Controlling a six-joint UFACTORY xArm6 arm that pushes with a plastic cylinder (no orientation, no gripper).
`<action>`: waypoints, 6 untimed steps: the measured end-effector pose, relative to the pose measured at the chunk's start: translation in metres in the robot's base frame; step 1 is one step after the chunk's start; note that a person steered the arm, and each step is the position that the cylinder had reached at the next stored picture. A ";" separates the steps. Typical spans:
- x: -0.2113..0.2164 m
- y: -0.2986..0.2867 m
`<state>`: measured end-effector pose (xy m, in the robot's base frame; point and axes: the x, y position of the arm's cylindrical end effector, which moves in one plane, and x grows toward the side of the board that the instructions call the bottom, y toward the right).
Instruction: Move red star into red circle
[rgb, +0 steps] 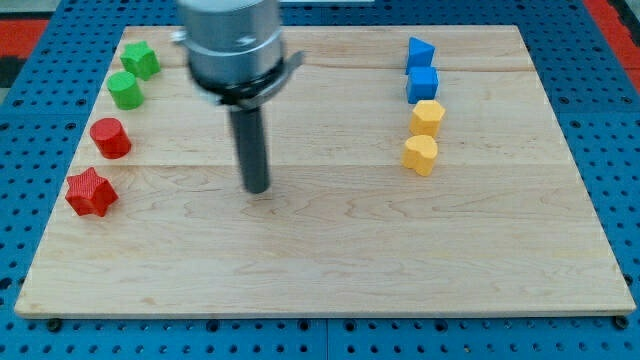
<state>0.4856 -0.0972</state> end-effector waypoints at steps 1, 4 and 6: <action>0.015 -0.036; 0.029 -0.162; -0.012 -0.134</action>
